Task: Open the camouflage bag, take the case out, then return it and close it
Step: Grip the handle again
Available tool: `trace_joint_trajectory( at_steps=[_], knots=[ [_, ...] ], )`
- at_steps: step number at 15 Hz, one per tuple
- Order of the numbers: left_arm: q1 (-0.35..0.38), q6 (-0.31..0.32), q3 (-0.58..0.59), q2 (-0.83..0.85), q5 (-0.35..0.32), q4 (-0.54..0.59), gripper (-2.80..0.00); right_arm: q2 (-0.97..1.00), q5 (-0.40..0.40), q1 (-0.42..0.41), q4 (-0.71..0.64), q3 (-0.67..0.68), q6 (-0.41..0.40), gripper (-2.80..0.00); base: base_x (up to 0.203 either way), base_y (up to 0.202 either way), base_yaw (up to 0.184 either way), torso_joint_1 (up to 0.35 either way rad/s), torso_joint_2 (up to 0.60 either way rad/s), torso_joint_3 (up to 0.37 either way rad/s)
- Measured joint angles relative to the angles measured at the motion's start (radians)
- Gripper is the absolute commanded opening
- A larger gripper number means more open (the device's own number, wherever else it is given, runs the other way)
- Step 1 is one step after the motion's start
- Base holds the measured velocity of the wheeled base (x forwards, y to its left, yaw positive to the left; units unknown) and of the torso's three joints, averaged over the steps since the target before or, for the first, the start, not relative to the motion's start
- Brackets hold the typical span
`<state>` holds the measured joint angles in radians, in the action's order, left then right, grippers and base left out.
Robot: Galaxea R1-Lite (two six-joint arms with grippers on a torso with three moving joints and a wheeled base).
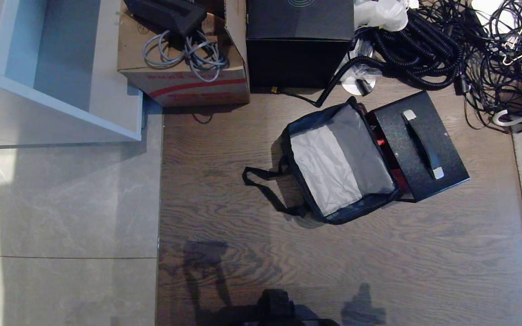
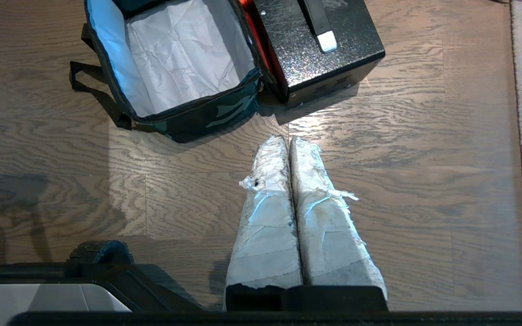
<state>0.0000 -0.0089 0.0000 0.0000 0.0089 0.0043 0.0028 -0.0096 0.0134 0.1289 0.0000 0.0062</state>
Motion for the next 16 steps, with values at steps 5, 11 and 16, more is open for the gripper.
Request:
trace_joint_trajectory(
  at_steps=[5, 11, 16],
  knots=[
    [0.000, 0.000, 0.000, 0.000, 0.000, 0.000, -2.80, 0.000, 0.000, 0.000, -0.005, 0.000, -0.001, -2.80, 0.000, 0.000, 0.000, 0.000, 0.00, 0.000],
    [0.000, 0.000, 0.000, 0.000, 0.000, 0.000, -2.80, 0.002, 0.005, 0.000, -0.018, -0.001, -0.050, -2.80, 0.000, 0.000, 0.000, 0.000, 0.00, 0.000],
    [0.000, 0.000, 0.000, 0.000, 0.000, 0.000, -2.80, 0.077, 0.051, 0.000, -0.339, -0.373, -0.029, -2.80, 0.000, 0.000, 0.000, 0.000, 0.00, 0.000]
  ],
)
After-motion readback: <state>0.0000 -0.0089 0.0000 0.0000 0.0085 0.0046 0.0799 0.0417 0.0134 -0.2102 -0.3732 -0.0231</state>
